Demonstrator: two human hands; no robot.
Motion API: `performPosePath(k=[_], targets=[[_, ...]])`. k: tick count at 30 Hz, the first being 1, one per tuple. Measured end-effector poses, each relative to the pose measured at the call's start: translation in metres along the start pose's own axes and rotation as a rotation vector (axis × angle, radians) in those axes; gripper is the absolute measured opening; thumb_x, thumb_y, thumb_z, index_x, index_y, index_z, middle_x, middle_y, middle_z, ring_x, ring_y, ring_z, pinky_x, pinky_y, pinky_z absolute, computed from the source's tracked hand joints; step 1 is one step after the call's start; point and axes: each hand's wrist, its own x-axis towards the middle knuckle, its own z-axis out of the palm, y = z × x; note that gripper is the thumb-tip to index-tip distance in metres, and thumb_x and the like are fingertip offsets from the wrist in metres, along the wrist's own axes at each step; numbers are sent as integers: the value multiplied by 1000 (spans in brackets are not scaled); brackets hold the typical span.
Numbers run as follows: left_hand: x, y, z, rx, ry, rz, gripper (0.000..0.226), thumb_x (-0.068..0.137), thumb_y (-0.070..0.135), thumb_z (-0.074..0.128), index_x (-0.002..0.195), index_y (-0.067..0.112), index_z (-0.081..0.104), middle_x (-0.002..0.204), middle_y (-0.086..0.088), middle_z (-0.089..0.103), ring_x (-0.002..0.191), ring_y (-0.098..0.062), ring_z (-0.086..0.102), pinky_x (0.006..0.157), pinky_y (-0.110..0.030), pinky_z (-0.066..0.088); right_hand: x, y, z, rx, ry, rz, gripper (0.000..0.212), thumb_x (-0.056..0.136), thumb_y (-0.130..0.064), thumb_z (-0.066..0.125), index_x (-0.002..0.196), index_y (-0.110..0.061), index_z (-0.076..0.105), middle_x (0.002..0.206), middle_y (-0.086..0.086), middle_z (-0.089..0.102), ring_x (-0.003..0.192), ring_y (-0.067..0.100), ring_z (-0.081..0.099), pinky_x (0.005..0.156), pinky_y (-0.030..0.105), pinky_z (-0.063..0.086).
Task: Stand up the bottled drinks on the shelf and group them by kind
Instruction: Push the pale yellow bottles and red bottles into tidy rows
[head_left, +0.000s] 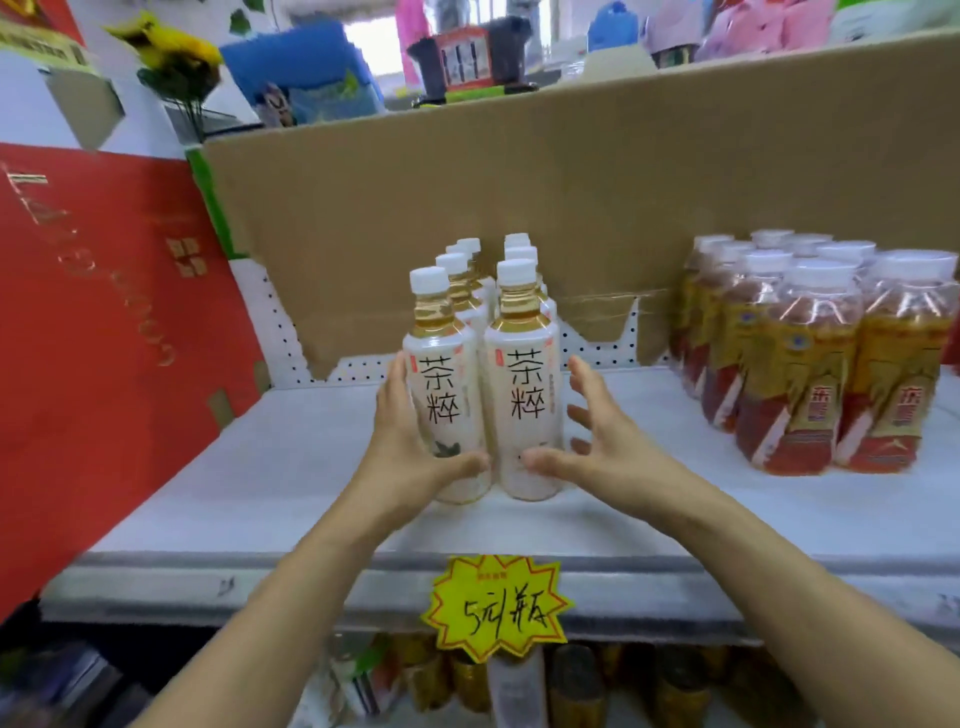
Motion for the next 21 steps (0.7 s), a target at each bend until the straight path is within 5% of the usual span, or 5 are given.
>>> performPosePath(k=[4, 10, 14, 21], targets=[[32, -21, -3, -275, -315, -33, 115, 69, -12, 81, 152, 30, 15, 137, 1, 59, 124, -12, 60, 102, -37, 52, 14, 6, 17, 45, -11, -1, 93, 84, 1, 69, 153, -33, 17, 144, -12, 45, 128, -12, 44, 105, 18, 44], [49, -31, 10, -374, -325, -1, 111, 65, 3, 82, 151, 32, 17, 138, 1, 57, 124, -12, 59, 93, -28, 56, 34, 10, 19, 78, 38, 59, 76, 88, 7, 64, 147, -23, 26, 131, -16, 54, 113, -15, 54, 81, 7, 49], [54, -37, 12, -370, -307, 13, 115, 63, 9, 83, 152, 32, 15, 143, -1, 51, 131, -17, 54, 103, -40, 51, 38, 12, 18, 89, 17, 55, 75, 89, 9, 62, 146, -22, 25, 129, -16, 53, 101, -23, 55, 76, 5, 48], [46, -35, 16, -309, -179, 14, 98, 70, -3, 85, 146, 29, 32, 136, 2, 56, 124, -12, 57, 97, -32, 54, 45, 21, 22, 53, 110, 34, 76, 83, 3, 72, 138, -30, 31, 131, -7, 54, 107, -15, 56, 76, 6, 50]])
